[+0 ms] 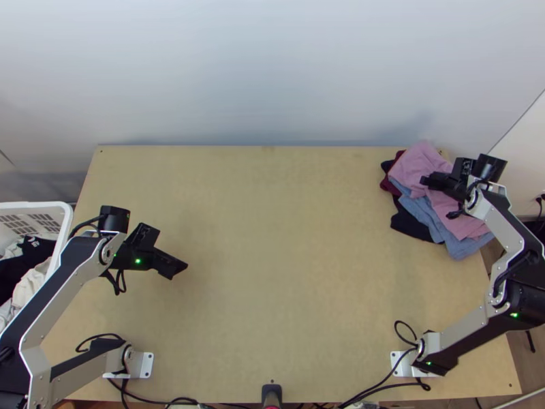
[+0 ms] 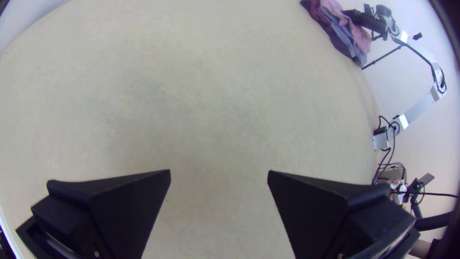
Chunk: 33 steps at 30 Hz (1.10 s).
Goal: Fold the t-shirt
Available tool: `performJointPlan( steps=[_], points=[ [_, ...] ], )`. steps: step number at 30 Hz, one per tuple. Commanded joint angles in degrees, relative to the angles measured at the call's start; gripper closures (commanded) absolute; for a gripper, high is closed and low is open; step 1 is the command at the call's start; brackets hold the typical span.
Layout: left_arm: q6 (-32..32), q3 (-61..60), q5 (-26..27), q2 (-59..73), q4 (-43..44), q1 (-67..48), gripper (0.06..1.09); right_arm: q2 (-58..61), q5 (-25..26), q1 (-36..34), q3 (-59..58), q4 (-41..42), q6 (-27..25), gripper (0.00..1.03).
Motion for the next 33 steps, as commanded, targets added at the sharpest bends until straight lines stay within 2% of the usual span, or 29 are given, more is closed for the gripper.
performJointPlan(
  steps=[1,2,3,17,22,25,29,33],
  points=[
    [0.0,-0.5,0.0,-0.4,0.2,0.2,0.1,1.4,0.5,-0.1,0.8,-2.1,0.5,0.25],
    [0.0,-0.5,0.0,-0.4,0.2,0.3,0.1,1.4,0.5,-0.1,1.3,-2.8,0.5,0.17],
    [0.1,-0.5,0.0,-0.5,0.2,0.5,0.1,1.2,0.5,-0.1,1.5,-3.3,0.5,0.03],
    [0.3,-1.7,0.0,-0.9,1.0,0.6,0.1,-14.3,0.5,1.1,3.0,-10.3,1.3,0.03],
    [-0.2,-2.0,-1.8,-3.0,2.7,0.6,0.1,-24.0,1.0,1.1,-1.6,-10.5,1.4,0.03],
    [-1.8,-3.5,-4.8,-6.6,6.5,0.6,0.1,-31.7,6.6,2.1,-8.2,-5.6,-0.2,0.03],
    [-3.8,-6.8,-9.4,-13.0,12.3,0.5,0.1,-42.2,10.2,2.2,-16.8,-2.3,-0.4,0.04],
    [-5.1,-11.0,-10.5,-20.3,16.8,0.6,0.1,-53.1,14.7,4.6,-27.7,1.3,-2.1,0.04]
  ],
)
